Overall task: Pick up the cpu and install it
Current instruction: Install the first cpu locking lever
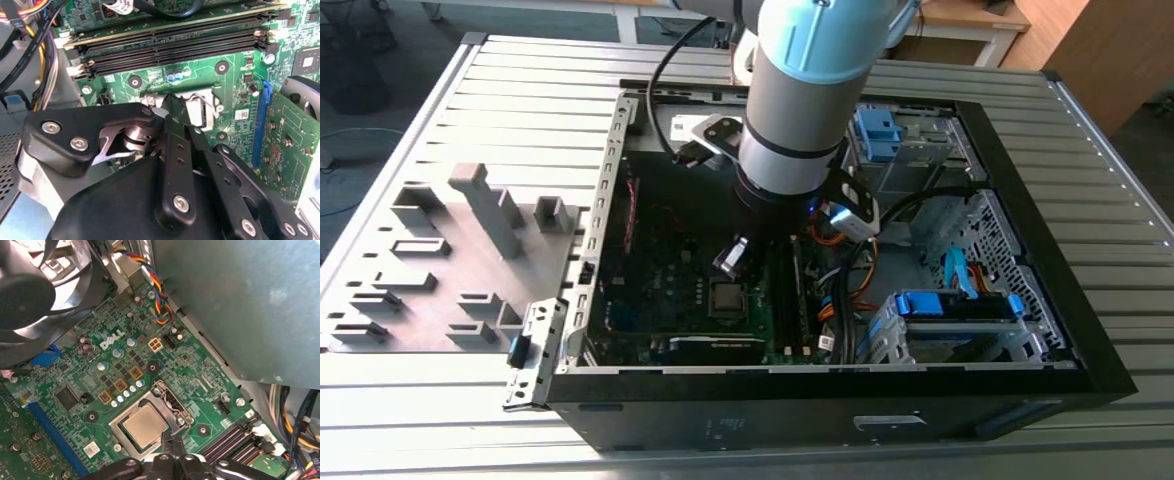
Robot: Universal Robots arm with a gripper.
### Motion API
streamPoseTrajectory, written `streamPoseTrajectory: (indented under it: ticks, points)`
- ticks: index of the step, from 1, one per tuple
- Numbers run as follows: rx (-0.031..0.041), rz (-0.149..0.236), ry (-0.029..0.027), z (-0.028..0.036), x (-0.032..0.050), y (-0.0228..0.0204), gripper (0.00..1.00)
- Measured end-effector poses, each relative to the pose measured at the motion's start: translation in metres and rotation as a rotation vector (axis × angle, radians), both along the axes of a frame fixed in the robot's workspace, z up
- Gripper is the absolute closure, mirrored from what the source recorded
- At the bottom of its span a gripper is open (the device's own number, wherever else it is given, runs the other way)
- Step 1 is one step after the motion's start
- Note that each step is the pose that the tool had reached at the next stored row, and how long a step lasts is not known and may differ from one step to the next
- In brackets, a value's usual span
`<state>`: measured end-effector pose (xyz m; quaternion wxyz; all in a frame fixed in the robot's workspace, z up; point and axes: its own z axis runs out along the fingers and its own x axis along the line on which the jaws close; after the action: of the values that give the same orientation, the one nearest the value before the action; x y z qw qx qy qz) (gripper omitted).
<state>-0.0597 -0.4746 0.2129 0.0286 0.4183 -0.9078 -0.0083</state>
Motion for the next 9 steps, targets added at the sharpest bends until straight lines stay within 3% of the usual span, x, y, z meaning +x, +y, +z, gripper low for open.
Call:
streamPoseTrajectory:
  ticks: [5, 9]
  points:
    - [-0.0148, 0.0, 0.0, -0.0043, 0.0, -0.0002, 0.89]
    - [-0.0225, 0.0, 0.0, -0.007, -0.0001, -0.0005, 0.89]
